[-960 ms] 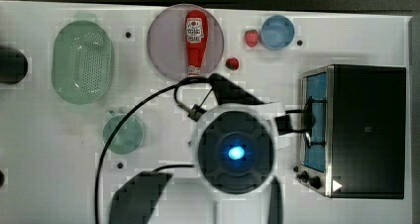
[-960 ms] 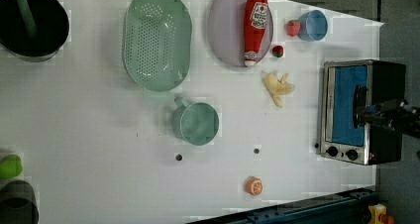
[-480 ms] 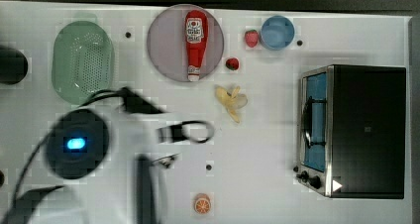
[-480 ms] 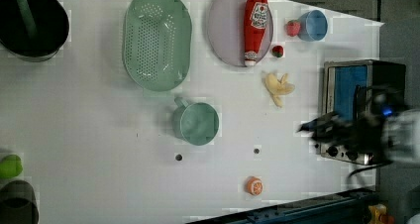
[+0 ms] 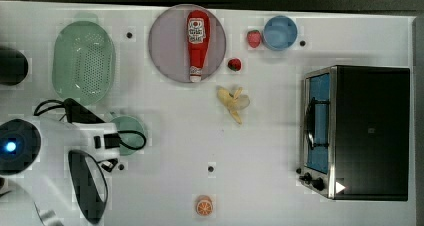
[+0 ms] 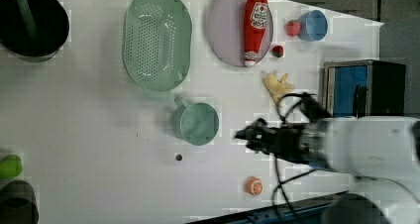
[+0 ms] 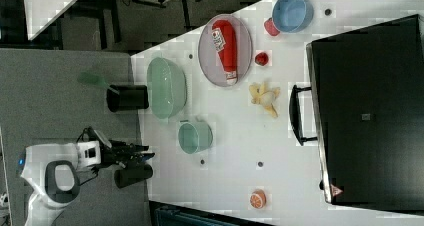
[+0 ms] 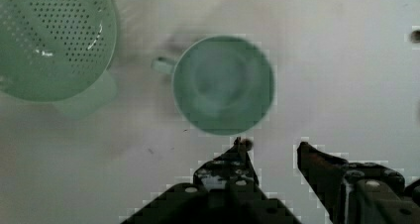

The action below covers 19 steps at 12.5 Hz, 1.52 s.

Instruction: Pick Banana and place it in mug.

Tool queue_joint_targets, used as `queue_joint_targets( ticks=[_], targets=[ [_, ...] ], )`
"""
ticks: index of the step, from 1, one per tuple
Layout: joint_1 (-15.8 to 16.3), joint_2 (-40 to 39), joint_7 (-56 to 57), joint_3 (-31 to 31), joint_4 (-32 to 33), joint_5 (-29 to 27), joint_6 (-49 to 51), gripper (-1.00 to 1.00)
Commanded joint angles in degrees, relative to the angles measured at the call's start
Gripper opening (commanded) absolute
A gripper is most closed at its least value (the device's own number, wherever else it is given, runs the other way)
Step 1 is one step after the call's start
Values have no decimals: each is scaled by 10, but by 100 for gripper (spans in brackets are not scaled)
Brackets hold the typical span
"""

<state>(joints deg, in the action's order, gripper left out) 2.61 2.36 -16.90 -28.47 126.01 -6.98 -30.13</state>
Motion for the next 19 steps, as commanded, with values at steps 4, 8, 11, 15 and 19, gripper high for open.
queue_joint_targets(
  ticks=[4,8,11,15,19],
  targets=[
    [-9,-106,-130,-8,16,9,-123,-26],
    [-10,-148,-138,3,51,70,-208,-26],
    [-10,-170,-141,8,66,74,-235,2],
    [-10,-175,-141,8,71,74,-266,91],
    [-15,-124,-141,17,67,74,-256,100]
  ],
)
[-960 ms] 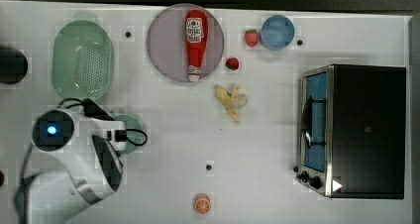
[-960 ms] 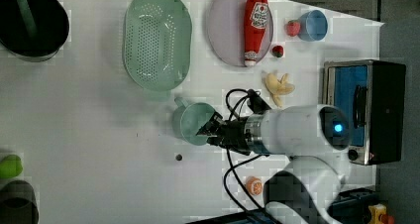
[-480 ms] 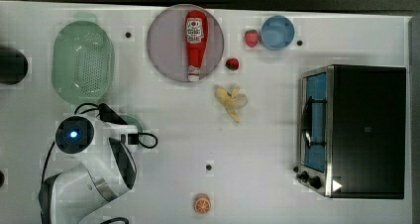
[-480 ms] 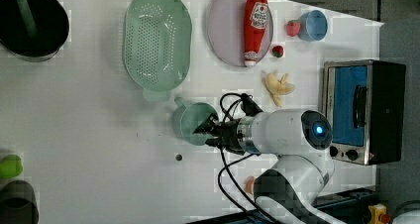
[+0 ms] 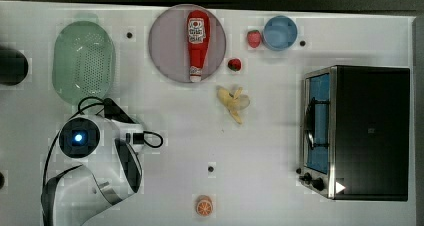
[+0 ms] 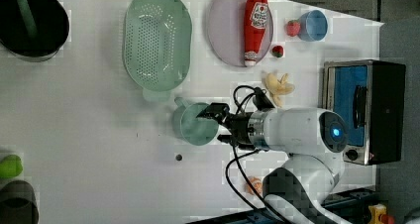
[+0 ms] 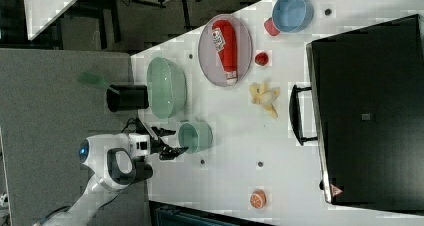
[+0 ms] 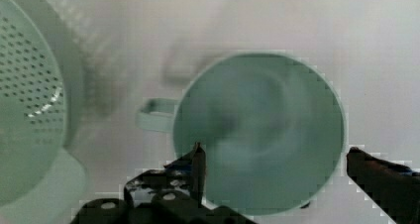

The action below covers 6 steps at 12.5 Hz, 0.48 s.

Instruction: Pick Banana and place it in mug.

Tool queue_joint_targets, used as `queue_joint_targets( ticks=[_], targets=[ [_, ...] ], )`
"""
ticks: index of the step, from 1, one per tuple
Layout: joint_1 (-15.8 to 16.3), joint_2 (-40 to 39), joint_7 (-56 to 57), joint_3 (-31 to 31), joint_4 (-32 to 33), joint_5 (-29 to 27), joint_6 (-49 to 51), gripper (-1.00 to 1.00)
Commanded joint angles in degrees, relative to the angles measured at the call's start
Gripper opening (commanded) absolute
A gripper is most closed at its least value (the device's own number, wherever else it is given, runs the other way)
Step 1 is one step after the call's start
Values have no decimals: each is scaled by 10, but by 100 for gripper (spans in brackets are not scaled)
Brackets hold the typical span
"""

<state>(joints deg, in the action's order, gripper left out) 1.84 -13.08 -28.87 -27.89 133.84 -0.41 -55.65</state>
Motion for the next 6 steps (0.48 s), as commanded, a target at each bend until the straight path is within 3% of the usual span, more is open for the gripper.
queue_joint_targets(
  ticks=[1,6],
  targets=[
    [-10,56,-21,16,-17,8,17,100],
    [-15,191,-19,60,-101,7,258,100]
  ],
)
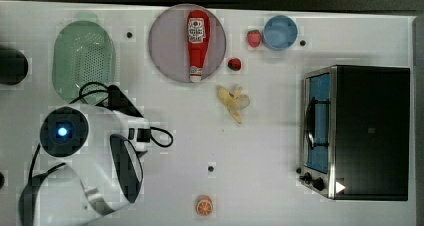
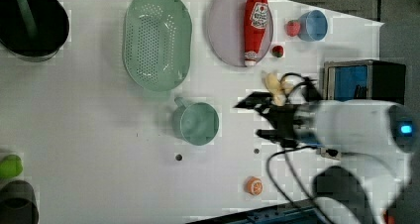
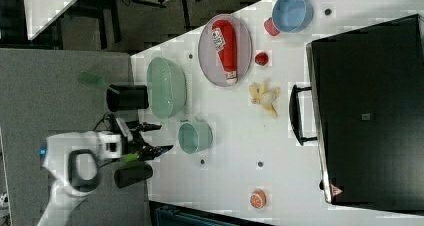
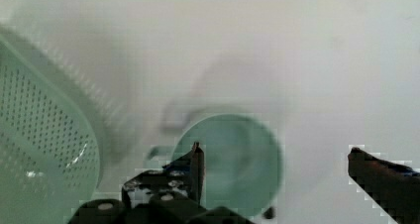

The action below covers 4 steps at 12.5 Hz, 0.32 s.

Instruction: Pick Banana and place it in mug.

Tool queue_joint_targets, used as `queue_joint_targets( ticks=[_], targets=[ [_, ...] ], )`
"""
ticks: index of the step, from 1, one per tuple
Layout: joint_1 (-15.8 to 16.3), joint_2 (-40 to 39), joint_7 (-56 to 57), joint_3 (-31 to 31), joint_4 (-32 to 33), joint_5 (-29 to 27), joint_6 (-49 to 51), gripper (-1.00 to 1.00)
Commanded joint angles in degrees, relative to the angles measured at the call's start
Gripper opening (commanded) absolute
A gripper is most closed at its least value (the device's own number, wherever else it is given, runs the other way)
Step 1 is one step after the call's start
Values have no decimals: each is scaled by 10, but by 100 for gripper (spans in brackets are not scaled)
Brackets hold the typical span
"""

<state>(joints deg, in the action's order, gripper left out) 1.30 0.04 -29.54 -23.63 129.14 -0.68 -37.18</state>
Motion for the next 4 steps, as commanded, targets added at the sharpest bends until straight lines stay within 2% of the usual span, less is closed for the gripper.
queue_joint_targets(
  ticks=[1,4],
  targets=[
    [-11,79,-9,36,-78,10,119,100],
    [-13,108,57,107,-155,10,229,100]
  ],
)
